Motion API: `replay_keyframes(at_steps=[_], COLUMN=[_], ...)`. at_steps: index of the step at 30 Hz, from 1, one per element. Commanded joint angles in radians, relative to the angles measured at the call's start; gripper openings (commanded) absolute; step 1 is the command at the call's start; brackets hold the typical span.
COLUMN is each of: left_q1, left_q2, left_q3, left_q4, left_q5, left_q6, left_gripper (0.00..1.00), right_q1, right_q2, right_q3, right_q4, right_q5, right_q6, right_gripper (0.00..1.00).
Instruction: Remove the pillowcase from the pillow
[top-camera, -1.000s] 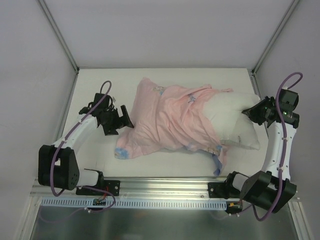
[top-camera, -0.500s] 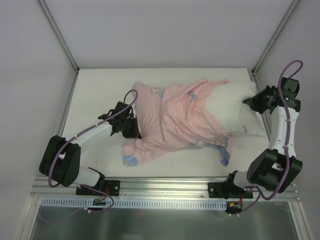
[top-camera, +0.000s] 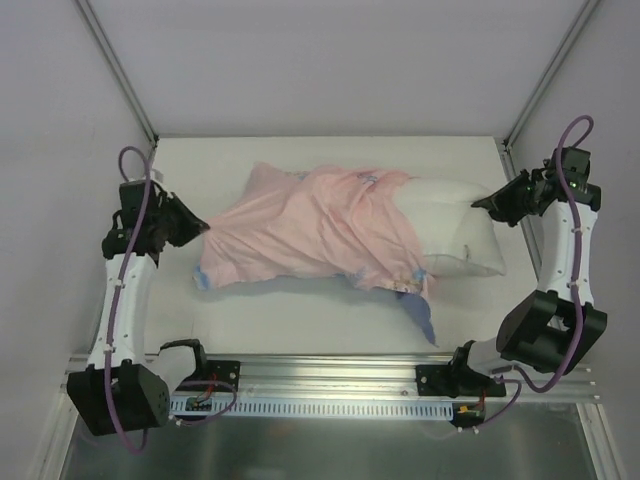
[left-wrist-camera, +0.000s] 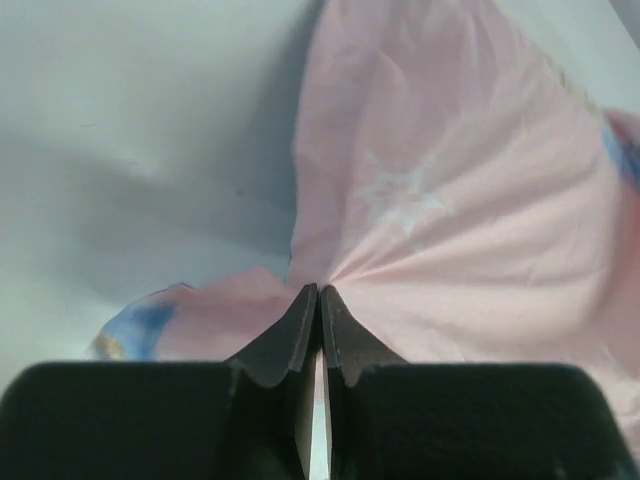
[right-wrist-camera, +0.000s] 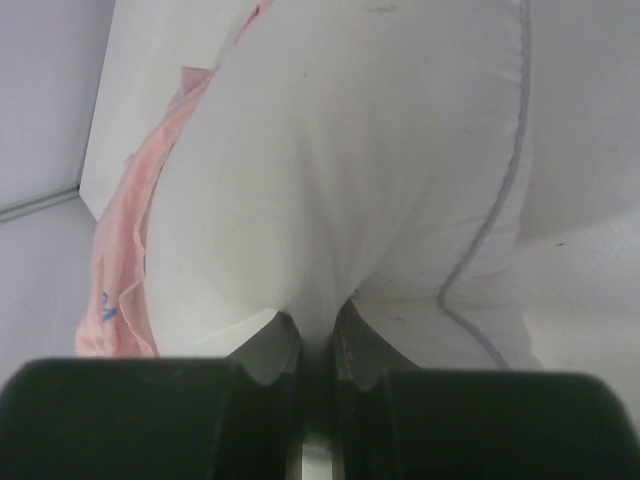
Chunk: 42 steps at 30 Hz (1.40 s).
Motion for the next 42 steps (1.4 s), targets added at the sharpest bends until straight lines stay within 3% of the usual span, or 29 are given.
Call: replay_keyframes(at_steps=[1,9,13,18,20,21,24,26,28,30,31,33,35,38,41,42], left_q1=[0.165,0.32,0.317,-0.061,-0.121,-0.196,-0.32,-0.379,-0.448,-0.477,-0.505,-0.532,-0.572,-0.617,-0.635,-0.64], left_q2=[-0.011,-0.026,0.001,0.096,0.196,0.229,0.367,0.467,0.567,0.63,0.694,0.757,0.881,0.975,1.07,1.093], left_q3=[0.095,0.12,0.12,0.226,0.281,0.337,0.466,0.564,0.635,0.745,0.782,0.906,1.026,1.155,1.185,1.18], left_q4=[-0.17,-0.21,-0.187,-0.17,-0.17,-0.167,-0.166,-0.166,-0.166,-0.166,-0.164,-0.167,-0.167,-0.172,-0.173,-0.173], left_q5=[-0.157,-0.16,-0.004,-0.142,-0.122,-0.111,-0.114,-0.126,-0.132,-0.111,-0.11,-0.099,-0.094,-0.079,-0.035,-0.009], left_q6=[0.003,-0.003,0.018,-0.006,-0.014,-0.013,0.009,0.026,0.034,0.034,0.032,0.032,0.029,0.034,0.012,0.011], left_gripper=[0.0,0.0,0.0,0.0,0.13,0.41,0.91,0.99,0.99,0.99,0.99,0.99,0.99,0.99,0.99,0.94], right_q1=[-0.087,-0.188,-0.194,-0.17,-0.151,-0.148,-0.137,-0.134,-0.136,-0.133,-0.128,-0.115,-0.072,0.025,0.167,0.206], right_q2=[-0.093,-0.172,-0.207,-0.21,-0.198,-0.196,-0.216,-0.224,-0.224,-0.224,-0.231,-0.27,-0.303,-0.311,-0.284,-0.264], right_q3=[0.122,0.094,-0.005,-0.096,-0.099,-0.101,-0.153,-0.182,-0.207,-0.204,-0.201,-0.187,-0.156,-0.118,-0.073,-0.06], right_q4=[0.178,0.163,0.198,0.246,0.224,0.198,0.192,0.189,0.168,0.134,0.128,0.108,0.086,0.05,0.032,0.026], right_q5=[0.177,0.142,0.102,0.027,0.027,0.031,0.04,0.053,0.063,0.094,0.135,0.197,0.295,0.424,0.531,0.539], right_q6=[0.052,0.06,0.053,0.034,-0.011,-0.026,-0.057,-0.072,-0.082,-0.103,-0.108,-0.121,-0.138,-0.154,-0.177,-0.184], right_gripper=[0.01,0.01,0.01,0.01,0.01,0.01,0.01,0.01,0.02,0.28,0.59,0.87,0.99,0.96,0.96,0.96])
